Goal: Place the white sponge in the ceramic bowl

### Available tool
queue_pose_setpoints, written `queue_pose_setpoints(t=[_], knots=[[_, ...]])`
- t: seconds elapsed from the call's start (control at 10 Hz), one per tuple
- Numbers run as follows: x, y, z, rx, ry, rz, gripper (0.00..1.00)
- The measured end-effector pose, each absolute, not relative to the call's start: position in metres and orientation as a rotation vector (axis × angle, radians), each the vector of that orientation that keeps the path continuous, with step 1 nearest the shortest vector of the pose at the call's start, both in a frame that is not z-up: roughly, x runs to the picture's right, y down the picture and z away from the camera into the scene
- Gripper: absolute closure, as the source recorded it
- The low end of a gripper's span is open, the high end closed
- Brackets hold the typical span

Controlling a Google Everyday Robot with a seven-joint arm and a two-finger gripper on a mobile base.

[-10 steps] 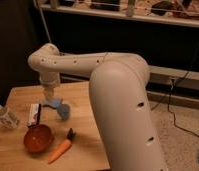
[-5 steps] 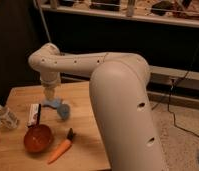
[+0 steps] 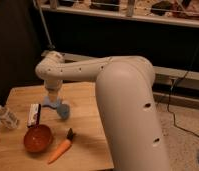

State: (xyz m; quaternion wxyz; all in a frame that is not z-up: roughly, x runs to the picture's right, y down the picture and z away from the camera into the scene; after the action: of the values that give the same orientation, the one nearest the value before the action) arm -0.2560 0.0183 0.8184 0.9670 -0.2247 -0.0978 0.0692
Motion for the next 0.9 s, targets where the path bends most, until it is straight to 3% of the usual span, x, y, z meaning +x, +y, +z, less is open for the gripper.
queue_pose_setpoints(t=[0.9], knots=[[-0.284, 0.017, 0.878, -0.515, -0.145, 0.055, 0.35]])
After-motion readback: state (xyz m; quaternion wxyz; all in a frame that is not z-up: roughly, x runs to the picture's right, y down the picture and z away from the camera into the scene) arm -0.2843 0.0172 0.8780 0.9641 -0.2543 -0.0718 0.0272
